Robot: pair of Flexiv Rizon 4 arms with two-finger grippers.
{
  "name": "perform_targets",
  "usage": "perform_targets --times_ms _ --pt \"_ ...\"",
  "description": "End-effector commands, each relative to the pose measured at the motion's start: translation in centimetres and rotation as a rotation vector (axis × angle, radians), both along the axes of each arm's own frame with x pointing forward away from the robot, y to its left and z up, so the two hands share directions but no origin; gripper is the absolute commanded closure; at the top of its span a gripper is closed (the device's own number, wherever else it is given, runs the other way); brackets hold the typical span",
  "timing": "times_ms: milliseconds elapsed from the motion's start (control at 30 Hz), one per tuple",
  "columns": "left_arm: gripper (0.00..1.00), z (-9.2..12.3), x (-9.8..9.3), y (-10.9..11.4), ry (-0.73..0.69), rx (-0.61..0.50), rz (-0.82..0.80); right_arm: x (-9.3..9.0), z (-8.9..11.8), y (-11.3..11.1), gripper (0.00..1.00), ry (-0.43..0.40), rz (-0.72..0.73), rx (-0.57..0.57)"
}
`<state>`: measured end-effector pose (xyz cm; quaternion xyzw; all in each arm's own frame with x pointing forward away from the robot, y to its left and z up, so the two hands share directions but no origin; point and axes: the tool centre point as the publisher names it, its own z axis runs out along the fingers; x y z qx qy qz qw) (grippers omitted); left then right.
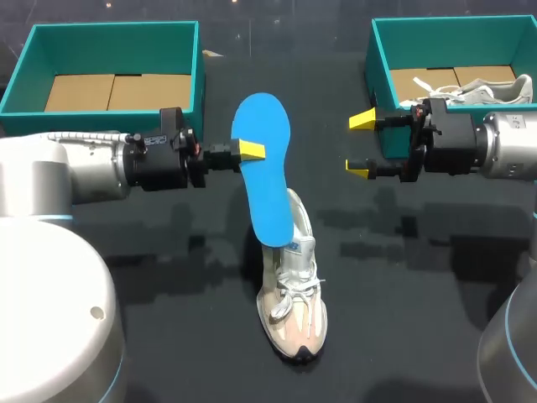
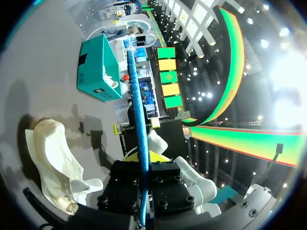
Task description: Take the shoe out of the shoebox, open the shoe tongue, remove and reinsert the insole, then place the shoe into the shoebox
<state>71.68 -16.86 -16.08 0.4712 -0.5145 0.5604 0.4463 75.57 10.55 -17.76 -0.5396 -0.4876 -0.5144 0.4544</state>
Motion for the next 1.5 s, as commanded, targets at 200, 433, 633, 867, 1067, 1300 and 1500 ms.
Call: perform_targets --times_ms 200,433,633,867,1067,1300,1500 --pt "1.0 -0.7 0.5 -0.7 0.109 0.015 -0.001 -0.1 0.0 0.1 0.0 0.001 -0.001 -0.003" --pt "1.0 -1.3 1.4 -1.0 0.147 0.005 0.01 0.0 0.1 0.0 0.0 -0.003 -0.007 -0.014" --pt "1.0 -1.9 1.8 -1.2 0.165 0.001 0.012 0.0 1.2 -0.5 0.0 -0.031 -0.015 -0.134" --pt "1.0 -2.2 2.2 -1.4 0.181 -0.008 0.015 -0.2 3.5 -0.6 0.0 -0.065 -0.006 -0.366" --pt "1.0 -2.2 2.2 -1.4 0.181 -0.008 0.015 -0.5 5.2 0.3 0.0 -0.085 -0.009 -0.62" --pt "1.0 -2.2 2.2 -1.4 0.181 -0.008 0.015 -0.8 6.6 1.8 0.0 -0.103 -0.018 -0.873" --pt "1.0 -2.2 2.2 -1.4 0.181 -0.008 0.015 -1.0 7.6 2.7 0.0 -0.103 -0.044 -1.071"
